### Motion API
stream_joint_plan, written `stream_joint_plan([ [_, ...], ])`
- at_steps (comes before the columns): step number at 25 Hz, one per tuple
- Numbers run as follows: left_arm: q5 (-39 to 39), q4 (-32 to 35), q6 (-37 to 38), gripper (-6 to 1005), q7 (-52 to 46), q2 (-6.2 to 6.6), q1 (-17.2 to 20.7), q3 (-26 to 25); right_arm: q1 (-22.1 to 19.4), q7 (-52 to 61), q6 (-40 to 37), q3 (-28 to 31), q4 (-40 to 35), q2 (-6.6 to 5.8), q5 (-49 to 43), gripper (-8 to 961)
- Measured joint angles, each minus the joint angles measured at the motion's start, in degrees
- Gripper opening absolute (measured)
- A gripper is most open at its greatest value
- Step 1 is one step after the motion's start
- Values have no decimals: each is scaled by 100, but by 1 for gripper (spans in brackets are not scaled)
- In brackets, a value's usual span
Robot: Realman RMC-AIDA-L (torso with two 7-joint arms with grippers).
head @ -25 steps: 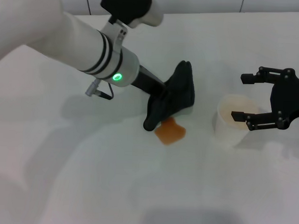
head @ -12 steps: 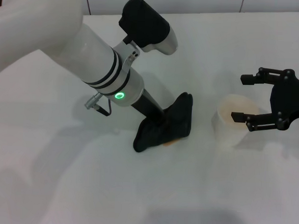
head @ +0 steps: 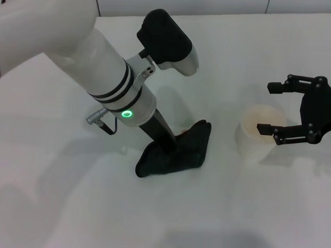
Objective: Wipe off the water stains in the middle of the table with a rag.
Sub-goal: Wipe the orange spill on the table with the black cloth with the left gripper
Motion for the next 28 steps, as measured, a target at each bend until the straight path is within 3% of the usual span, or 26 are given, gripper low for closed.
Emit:
stream_joint_plan([
  [6,49,-42,-510,90,-149,-3,39,42,-10,0,13,6,0,0,0,857],
  [14,613,-54,-1211,90,-1118,-7,92,1,-9,0,25,8,47,0,0,857],
  [18,565,-57,-1379,90,-1042,-21,103,92,-2,-3,45,8,57,0,0,857],
  [23,441,-57,-1655,90,-895,-33,32,588,9,-5,76,8,68,0,0,857],
  [28,198,-55,-1775,89,-188,-33,16,825,4,-7,79,7,70,0,0,857],
])
